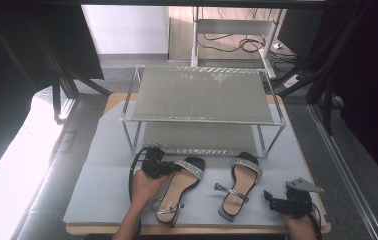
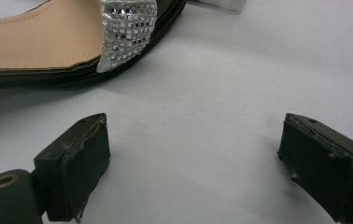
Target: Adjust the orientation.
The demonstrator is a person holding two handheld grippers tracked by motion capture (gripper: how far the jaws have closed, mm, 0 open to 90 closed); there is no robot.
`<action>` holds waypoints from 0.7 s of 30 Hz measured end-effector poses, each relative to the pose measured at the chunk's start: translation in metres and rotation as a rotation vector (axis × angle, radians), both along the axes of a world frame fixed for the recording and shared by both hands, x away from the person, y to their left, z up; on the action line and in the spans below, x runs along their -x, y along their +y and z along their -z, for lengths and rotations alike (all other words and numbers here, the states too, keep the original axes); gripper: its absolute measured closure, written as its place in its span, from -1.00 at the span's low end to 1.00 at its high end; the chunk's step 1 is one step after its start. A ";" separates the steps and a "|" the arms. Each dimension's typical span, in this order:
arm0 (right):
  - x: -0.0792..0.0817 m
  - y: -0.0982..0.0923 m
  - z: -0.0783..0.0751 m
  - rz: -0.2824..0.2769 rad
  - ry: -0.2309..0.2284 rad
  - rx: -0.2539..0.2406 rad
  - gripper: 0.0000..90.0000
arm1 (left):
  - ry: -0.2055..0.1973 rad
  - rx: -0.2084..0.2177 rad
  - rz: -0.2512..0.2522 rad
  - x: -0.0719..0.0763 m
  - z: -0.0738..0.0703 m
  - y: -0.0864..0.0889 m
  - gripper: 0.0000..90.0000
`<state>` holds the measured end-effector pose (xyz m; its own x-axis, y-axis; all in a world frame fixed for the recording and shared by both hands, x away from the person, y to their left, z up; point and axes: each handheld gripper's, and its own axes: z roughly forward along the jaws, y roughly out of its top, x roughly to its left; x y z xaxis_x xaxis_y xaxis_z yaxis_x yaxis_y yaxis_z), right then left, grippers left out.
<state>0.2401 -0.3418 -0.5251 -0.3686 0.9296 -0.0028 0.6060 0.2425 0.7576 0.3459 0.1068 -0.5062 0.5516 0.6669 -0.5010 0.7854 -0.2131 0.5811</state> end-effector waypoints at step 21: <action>0.000 0.000 0.000 -0.001 0.000 0.000 -0.79 | 0.032 0.051 -0.005 0.006 -0.053 0.013 0.61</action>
